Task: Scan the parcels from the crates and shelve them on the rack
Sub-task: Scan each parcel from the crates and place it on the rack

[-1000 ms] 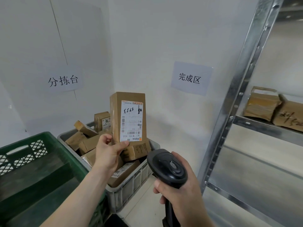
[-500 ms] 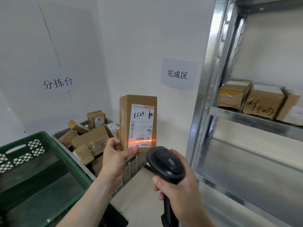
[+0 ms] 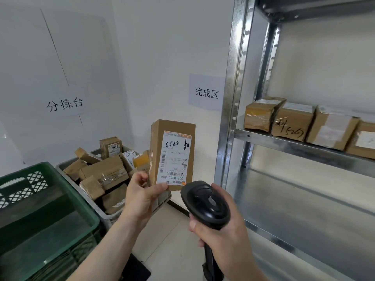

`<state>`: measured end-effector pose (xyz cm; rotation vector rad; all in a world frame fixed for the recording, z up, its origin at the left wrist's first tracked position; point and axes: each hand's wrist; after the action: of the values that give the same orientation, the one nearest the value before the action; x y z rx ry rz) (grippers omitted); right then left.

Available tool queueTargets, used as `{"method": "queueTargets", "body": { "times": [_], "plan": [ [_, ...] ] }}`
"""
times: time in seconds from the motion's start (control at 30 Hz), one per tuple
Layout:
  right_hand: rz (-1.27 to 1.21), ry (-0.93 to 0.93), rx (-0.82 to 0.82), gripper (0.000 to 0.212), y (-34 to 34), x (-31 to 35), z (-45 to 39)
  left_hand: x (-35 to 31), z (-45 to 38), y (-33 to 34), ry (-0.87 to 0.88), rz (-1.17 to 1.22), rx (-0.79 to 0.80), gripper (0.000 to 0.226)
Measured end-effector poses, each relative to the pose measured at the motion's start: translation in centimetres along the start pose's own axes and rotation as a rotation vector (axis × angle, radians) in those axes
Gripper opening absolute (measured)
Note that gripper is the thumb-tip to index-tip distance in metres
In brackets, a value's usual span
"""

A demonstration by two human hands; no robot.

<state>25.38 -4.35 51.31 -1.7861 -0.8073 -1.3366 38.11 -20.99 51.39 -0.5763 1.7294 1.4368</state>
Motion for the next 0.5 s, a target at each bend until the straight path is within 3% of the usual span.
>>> {"method": "queueTargets", "body": {
  "times": [0.2, 0.37, 0.5],
  "plan": [
    [0.123, -0.115, 0.048, 0.091, -1.9, 0.5, 1.3, -4.5, -1.4, -1.1, -0.108, -0.430, 0.063, 0.055],
    [0.224, -0.153, 0.090, 0.088, -1.9, 0.7, 1.8, -6.7, -1.7, -0.8, -0.127, -0.647, 0.141, 0.054],
    [0.245, -0.165, 0.049, 0.087, -1.0, 0.5, 2.1, -6.8, -2.0, -0.7, -0.174, -0.681, 0.249, 0.050]
  ]
}}
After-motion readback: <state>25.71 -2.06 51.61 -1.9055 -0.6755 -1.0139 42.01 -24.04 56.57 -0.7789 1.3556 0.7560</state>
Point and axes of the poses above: each hand's wrist, its own z-axis away from the middle knuckle, its own y-axis out of the palm, x = y × z, and after that the axes turned 12 degrees about z, right-handed
